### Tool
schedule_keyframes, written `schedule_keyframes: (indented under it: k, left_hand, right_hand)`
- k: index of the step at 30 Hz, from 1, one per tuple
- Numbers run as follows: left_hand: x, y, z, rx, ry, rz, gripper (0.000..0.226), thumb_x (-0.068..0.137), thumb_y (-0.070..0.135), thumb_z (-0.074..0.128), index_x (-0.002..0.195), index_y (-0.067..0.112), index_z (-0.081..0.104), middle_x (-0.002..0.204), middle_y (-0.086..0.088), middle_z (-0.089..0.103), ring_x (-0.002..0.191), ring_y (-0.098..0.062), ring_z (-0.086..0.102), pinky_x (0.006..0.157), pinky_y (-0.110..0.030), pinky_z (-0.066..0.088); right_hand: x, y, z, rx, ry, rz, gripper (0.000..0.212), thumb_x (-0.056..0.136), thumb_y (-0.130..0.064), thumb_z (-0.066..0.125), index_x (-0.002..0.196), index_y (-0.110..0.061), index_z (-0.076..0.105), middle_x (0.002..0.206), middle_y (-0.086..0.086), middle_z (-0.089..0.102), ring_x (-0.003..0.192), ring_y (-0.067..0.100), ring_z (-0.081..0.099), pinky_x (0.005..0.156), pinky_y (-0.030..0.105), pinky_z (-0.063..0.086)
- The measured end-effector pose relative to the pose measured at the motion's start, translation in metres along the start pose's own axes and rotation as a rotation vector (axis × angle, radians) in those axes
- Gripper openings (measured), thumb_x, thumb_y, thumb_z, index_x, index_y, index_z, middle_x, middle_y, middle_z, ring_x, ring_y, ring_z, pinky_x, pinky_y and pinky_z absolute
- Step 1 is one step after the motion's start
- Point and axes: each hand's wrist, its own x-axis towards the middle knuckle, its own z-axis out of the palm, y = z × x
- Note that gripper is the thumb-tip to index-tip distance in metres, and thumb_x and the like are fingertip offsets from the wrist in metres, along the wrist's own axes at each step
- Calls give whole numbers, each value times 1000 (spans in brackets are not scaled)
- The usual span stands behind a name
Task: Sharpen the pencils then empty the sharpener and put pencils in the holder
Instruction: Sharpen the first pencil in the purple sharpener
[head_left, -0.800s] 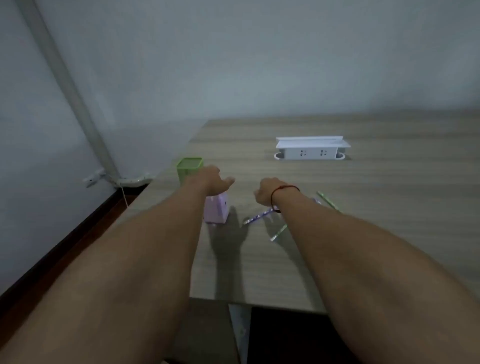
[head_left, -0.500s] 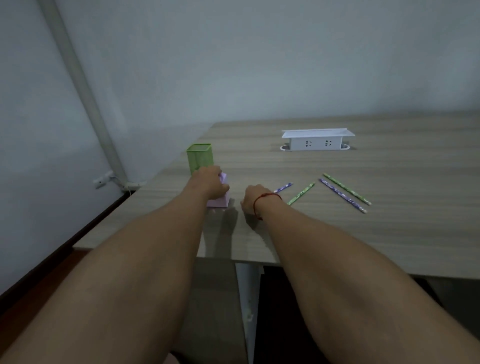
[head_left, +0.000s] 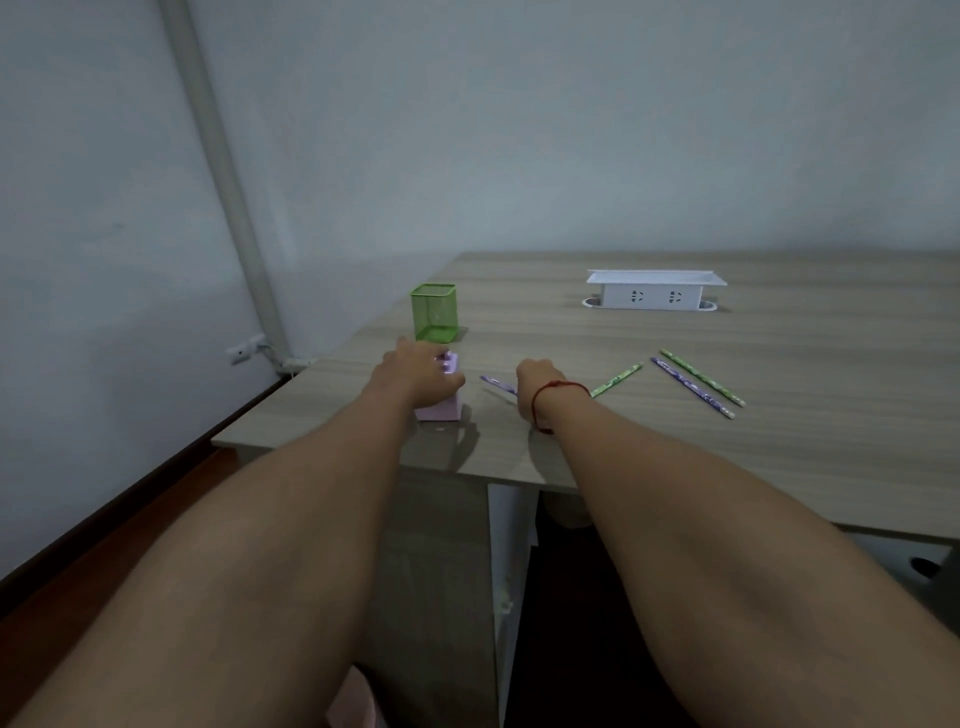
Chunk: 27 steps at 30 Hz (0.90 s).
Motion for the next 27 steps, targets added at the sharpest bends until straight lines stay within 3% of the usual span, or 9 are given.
schedule_keyframes:
  k: [3, 7, 11, 18, 25, 27]
  left_hand:
    - [-8, -1, 6, -64, 1, 10, 46, 90, 47, 45, 130, 25, 52, 134, -19, 48, 129, -33, 36, 100, -41, 37]
    - [-16, -4, 8, -217, 31, -18, 35, 98, 35, 30, 107, 20, 60, 117, -21, 55, 123, -32, 37, 94, -38, 37]
    - [-25, 2, 7, -259, 42, -7, 38, 99, 27, 28, 111, 14, 61, 117, -20, 57, 121, -30, 36, 96, -38, 36]
    - [-28, 3, 7, -218, 80, -36, 42, 98, 34, 25, 124, 25, 56, 126, -21, 44, 121, -34, 43, 98, -43, 40]
    - [-28, 5, 10, -171, 107, -6, 37, 94, 37, 28, 108, 29, 60, 119, -16, 52, 119, -32, 44, 92, -43, 40]
    - [-24, 3, 7, -174, 130, -19, 37, 95, 36, 28, 111, 25, 59, 120, -19, 51, 118, -35, 44, 95, -43, 39]
  right_hand:
    - [-2, 1, -4, -13, 32, 12, 30, 91, -7, 52, 120, -1, 60, 127, 19, 59, 117, 36, 57, 93, 38, 48]
    - [-7, 6, -15, -16, 96, 11, 30, 95, -26, 48, 116, -9, 62, 123, 13, 61, 116, 33, 56, 95, 35, 43]
    - [-12, 12, -14, -33, 127, -6, 37, 96, -36, 43, 110, -9, 64, 117, 13, 64, 111, 32, 58, 94, 36, 41]
    - [-17, 19, -18, 62, 153, -2, 37, 94, -40, 45, 107, -12, 65, 115, 11, 65, 112, 31, 57, 94, 36, 40]
    - [-16, 14, -4, 123, 107, -23, 40, 95, -43, 47, 106, -12, 69, 111, 11, 67, 108, 30, 60, 94, 37, 44]
    - [-14, 14, -2, 172, 106, -34, 40, 96, -43, 47, 104, -11, 70, 103, 10, 66, 107, 30, 60, 92, 37, 44]
